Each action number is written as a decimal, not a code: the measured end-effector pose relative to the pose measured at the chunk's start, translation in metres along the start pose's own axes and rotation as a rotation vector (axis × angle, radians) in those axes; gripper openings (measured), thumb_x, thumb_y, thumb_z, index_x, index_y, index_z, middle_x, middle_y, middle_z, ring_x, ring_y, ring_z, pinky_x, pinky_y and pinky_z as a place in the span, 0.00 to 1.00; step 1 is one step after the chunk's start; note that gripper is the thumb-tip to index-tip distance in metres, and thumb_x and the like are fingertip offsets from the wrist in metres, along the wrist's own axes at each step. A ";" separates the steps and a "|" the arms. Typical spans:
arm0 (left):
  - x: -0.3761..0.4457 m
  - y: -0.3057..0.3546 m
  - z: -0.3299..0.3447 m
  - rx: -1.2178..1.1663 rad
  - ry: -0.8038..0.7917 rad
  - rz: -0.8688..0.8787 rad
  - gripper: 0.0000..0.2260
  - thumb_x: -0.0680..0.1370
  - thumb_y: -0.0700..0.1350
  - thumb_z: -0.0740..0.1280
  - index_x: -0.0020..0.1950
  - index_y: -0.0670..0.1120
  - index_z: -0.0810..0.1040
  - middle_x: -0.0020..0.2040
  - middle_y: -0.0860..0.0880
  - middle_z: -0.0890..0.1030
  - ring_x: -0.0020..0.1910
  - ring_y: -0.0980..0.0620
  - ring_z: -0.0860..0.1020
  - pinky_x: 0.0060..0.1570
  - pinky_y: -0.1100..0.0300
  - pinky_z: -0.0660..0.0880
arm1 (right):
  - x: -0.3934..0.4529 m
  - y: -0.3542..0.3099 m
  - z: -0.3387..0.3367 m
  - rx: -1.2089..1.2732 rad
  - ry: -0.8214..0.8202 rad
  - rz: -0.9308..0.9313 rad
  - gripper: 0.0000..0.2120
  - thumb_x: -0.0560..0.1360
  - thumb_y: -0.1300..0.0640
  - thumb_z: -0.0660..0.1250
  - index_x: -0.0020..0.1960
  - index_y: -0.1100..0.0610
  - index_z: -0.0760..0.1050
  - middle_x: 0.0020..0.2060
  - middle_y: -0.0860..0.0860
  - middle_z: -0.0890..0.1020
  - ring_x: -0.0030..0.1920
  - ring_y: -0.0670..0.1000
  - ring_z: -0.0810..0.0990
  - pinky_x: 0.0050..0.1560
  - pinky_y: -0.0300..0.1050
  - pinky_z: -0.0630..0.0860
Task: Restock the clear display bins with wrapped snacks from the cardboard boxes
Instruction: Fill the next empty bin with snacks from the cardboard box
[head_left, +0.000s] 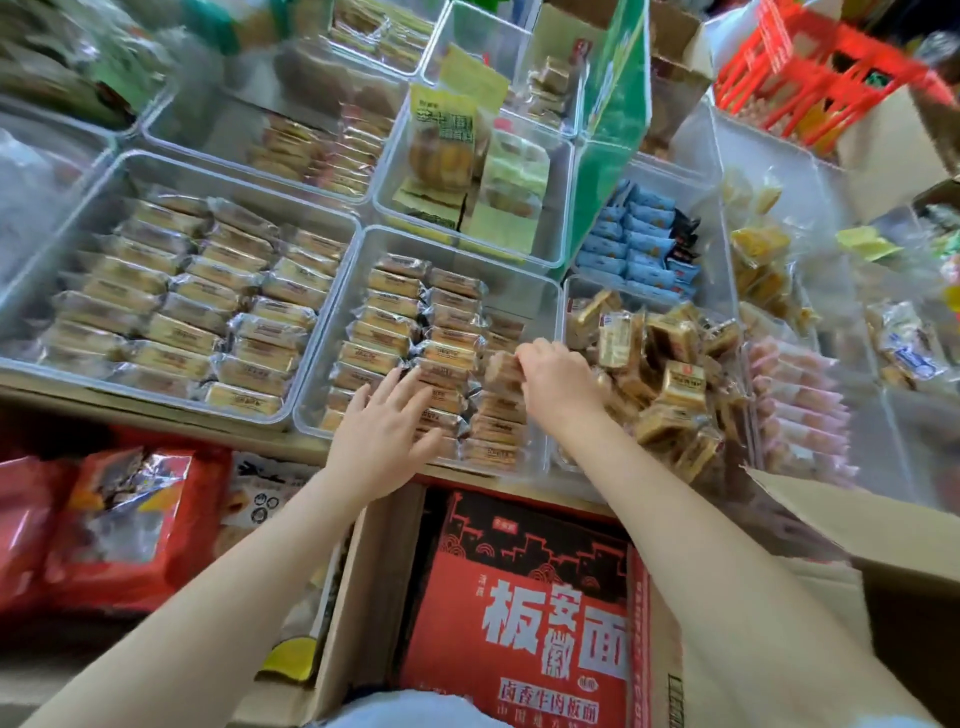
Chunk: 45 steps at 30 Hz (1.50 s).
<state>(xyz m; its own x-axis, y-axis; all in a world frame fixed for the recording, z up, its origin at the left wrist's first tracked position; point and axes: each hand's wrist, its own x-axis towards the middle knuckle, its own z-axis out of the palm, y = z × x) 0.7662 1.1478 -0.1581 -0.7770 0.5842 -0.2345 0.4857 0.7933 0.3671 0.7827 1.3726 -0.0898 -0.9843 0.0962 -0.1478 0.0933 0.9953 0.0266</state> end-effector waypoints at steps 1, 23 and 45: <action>0.001 -0.001 0.002 0.027 -0.008 0.004 0.34 0.78 0.65 0.42 0.81 0.52 0.59 0.83 0.50 0.51 0.82 0.50 0.46 0.79 0.45 0.50 | 0.007 -0.006 0.007 -0.079 -0.058 -0.026 0.10 0.77 0.65 0.63 0.57 0.56 0.73 0.53 0.53 0.77 0.55 0.55 0.76 0.54 0.48 0.72; -0.016 0.014 0.003 -0.064 0.140 0.036 0.21 0.83 0.53 0.61 0.74 0.47 0.72 0.81 0.45 0.60 0.81 0.46 0.53 0.77 0.45 0.53 | -0.072 -0.014 0.004 0.229 -0.306 -0.082 0.30 0.83 0.42 0.55 0.79 0.58 0.60 0.79 0.55 0.59 0.80 0.53 0.54 0.79 0.54 0.50; -0.197 0.459 0.097 -0.922 0.113 -0.130 0.36 0.78 0.47 0.71 0.80 0.56 0.54 0.75 0.62 0.63 0.72 0.65 0.62 0.72 0.63 0.61 | -0.396 0.277 0.071 0.099 -0.600 0.001 0.13 0.82 0.51 0.62 0.58 0.57 0.79 0.47 0.50 0.80 0.45 0.49 0.78 0.48 0.45 0.78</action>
<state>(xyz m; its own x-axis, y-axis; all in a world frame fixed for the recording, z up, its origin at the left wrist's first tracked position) 1.1811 1.4128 -0.0305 -0.8607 0.4421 -0.2523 -0.0789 0.3739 0.9241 1.2090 1.6114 -0.0940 -0.7309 0.0587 -0.6799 0.1359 0.9889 -0.0607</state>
